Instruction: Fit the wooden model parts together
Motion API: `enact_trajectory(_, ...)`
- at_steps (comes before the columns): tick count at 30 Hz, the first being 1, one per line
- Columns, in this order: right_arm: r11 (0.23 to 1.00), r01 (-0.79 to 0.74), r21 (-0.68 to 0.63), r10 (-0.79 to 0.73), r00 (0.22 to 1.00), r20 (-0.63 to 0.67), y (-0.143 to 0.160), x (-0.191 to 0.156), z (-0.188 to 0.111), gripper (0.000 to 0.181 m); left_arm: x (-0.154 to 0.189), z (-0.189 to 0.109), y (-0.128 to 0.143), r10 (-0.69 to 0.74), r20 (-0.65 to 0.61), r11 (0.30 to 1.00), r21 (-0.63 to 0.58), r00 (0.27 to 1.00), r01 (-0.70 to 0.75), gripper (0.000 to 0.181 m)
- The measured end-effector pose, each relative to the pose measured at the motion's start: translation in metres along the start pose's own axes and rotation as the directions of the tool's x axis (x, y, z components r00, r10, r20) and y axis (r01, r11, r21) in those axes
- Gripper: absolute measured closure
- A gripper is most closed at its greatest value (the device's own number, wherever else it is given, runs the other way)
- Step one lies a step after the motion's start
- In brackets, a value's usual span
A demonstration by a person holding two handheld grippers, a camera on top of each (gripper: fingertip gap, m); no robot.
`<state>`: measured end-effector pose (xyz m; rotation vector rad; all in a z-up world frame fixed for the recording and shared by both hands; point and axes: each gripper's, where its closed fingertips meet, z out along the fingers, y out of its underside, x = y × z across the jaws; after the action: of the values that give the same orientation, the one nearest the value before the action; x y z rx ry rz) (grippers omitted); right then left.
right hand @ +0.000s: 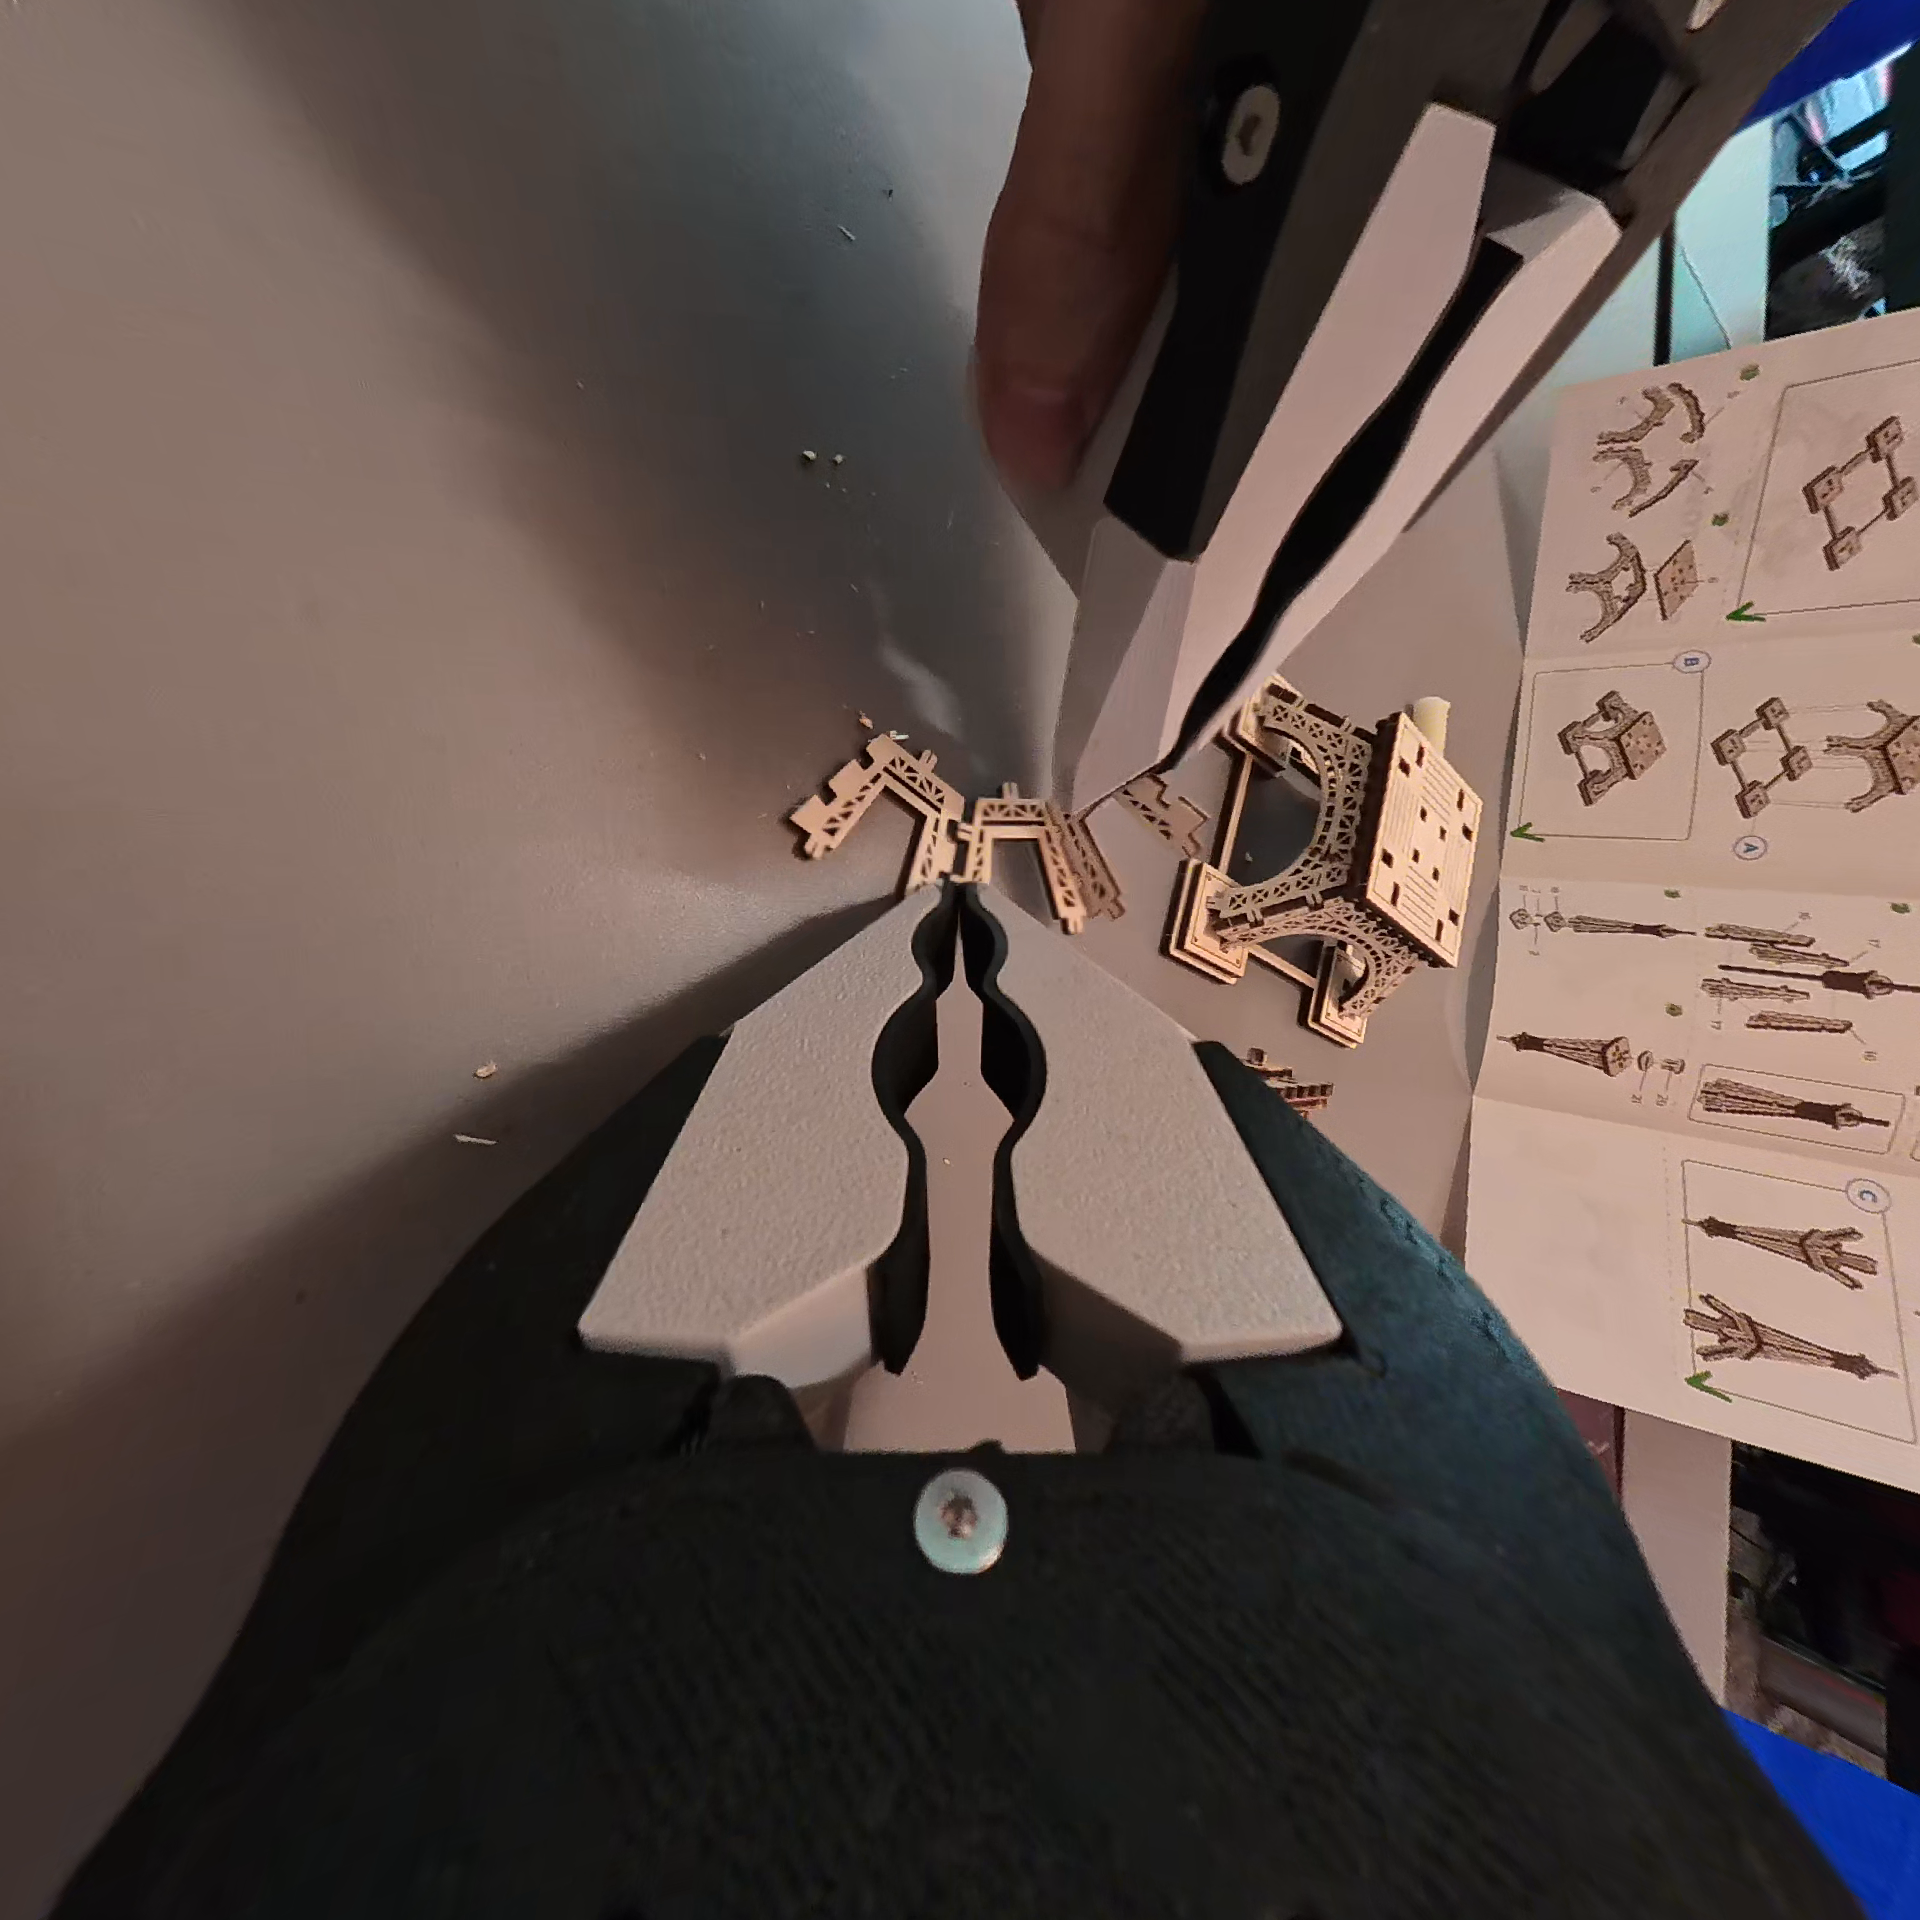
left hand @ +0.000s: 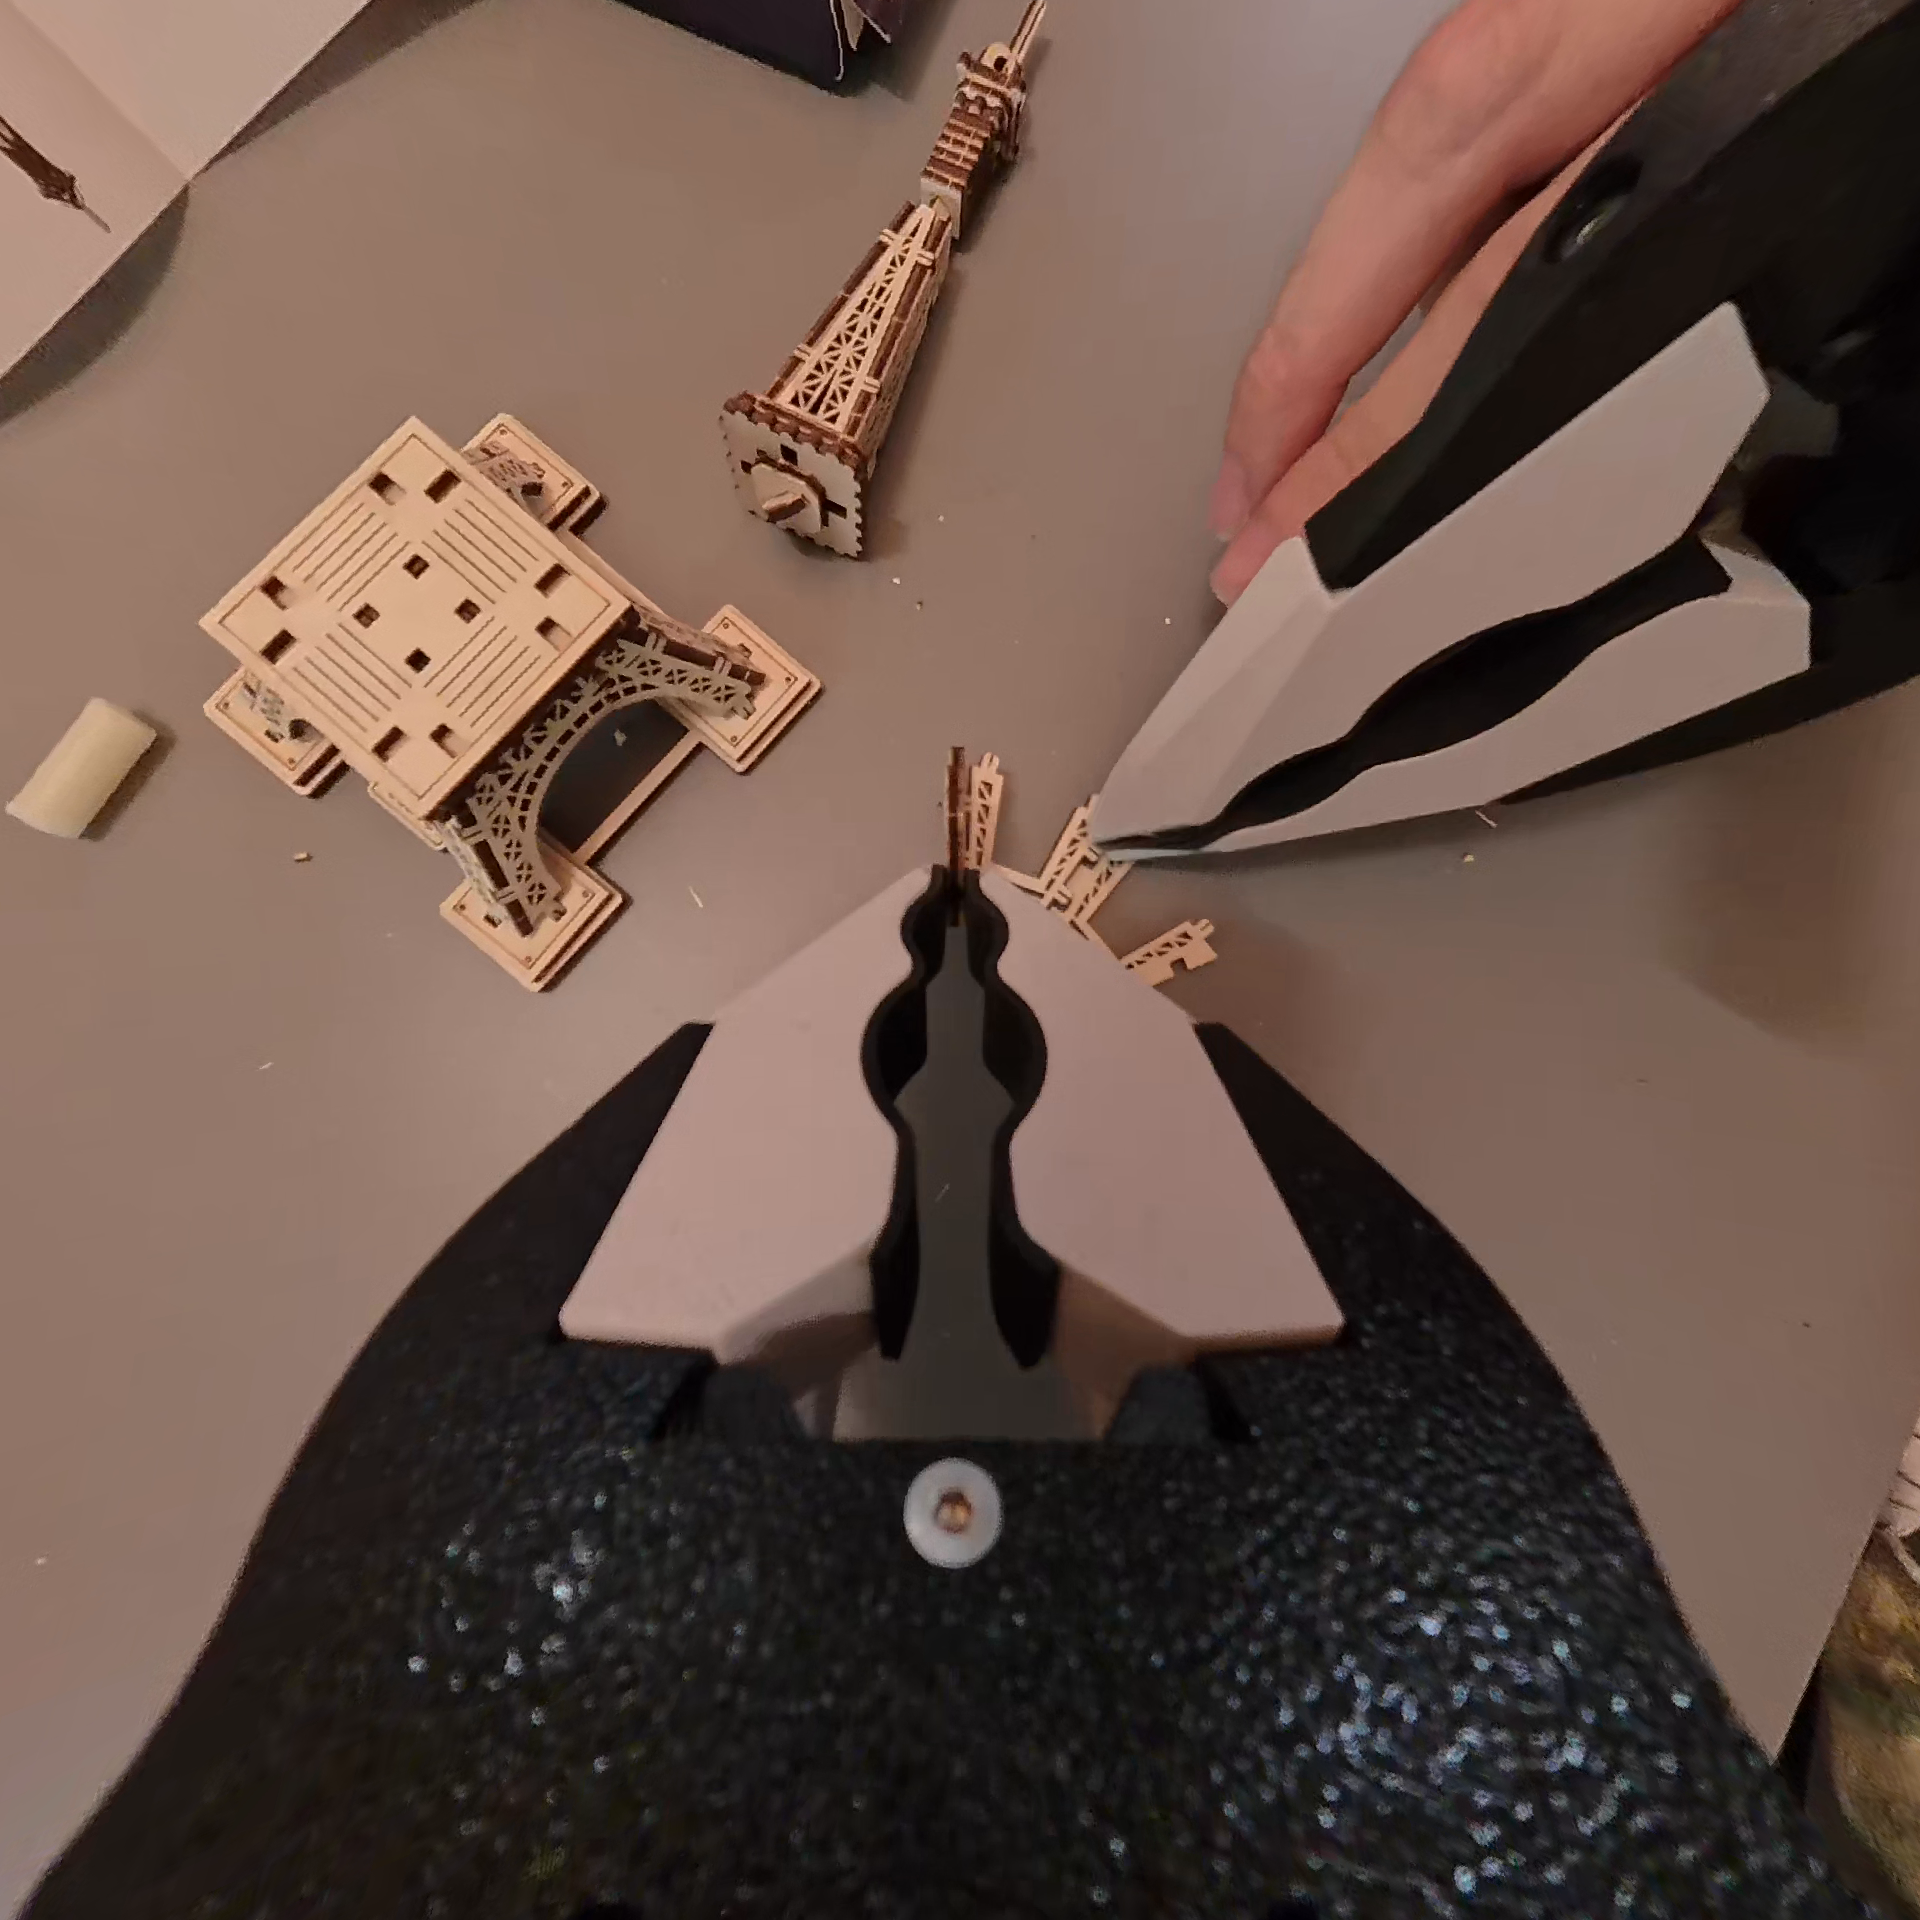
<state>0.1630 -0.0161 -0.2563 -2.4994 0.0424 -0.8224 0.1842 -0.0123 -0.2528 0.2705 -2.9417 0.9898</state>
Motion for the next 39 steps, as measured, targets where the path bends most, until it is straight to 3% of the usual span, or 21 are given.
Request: enact_trajectory(39, 0.999, 0.052, -0.017, -0.052, 0.999, 0.008, -0.0014, 0.0006, 0.0027, 0.181, -0.0017, -0.0032, 0.0025, 0.006, 0.035, 1.000, -0.019, 0.999, -0.005, 0.181)
